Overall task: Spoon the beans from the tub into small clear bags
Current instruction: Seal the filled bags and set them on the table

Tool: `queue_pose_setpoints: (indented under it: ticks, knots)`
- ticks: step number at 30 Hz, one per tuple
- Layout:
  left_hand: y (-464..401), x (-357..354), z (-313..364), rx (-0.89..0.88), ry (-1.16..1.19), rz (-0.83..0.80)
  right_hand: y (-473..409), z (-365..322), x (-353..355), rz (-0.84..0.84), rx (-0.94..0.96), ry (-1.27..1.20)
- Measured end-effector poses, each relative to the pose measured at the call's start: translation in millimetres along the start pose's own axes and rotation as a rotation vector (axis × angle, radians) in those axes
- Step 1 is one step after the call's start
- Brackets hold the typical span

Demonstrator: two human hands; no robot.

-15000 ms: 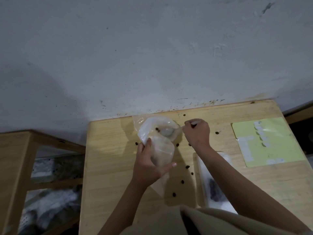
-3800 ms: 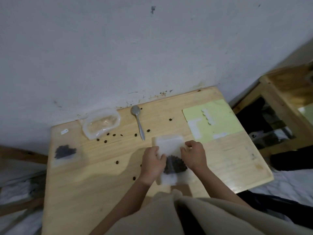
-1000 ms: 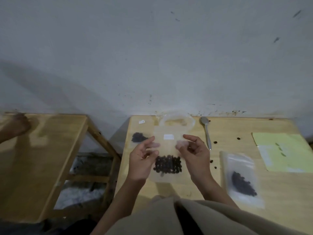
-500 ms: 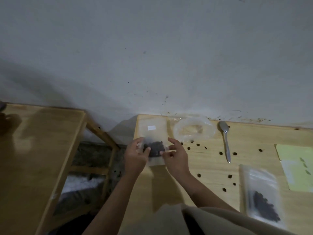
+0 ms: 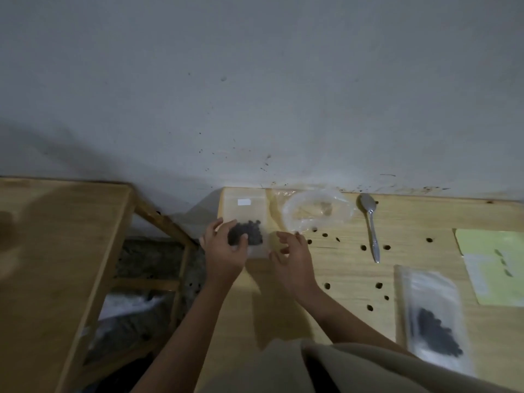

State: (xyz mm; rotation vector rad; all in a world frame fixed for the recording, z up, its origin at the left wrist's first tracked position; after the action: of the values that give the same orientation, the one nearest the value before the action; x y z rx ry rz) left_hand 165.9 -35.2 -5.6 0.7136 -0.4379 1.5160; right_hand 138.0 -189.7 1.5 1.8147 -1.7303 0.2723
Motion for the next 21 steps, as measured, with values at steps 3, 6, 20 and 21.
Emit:
queue_pose_setpoints:
  ticks: [3, 6, 20, 21]
  knots:
    - [25.2, -9.9, 19.6, -0.081, 0.070, 0.016, 33.4, 20.2, 21.8, 0.071, 0.017, -0.017]
    - [58.7, -37.5, 47.6, -0.080, 0.174, -0.175, 69.0, 47.3, 50.0, 0.219, -0.028, -0.051]
    - [164.1, -195.5, 161.4, -0.031, 0.119, -0.677, 165.1, 192.7, 206.6, 0.397, -0.654, 0.056]
    - [167.4, -203.5, 166.9, -0.014, 0.087, -0.688, 165.0, 200.4, 209.2, 0.330, -0.686, 0.042]
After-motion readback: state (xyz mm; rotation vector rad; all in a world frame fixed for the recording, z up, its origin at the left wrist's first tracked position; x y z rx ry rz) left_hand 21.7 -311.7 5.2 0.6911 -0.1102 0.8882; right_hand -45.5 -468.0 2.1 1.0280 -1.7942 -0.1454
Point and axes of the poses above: each hand's wrist, its own y-axis away from the middle knuckle, its own x-axis out of the back of the hand, z = x × y, the point moved 2 cm from there along -y, towards the middle knuckle, and after that the axes turned 9 degrees about -z, right-handed, at the moved point
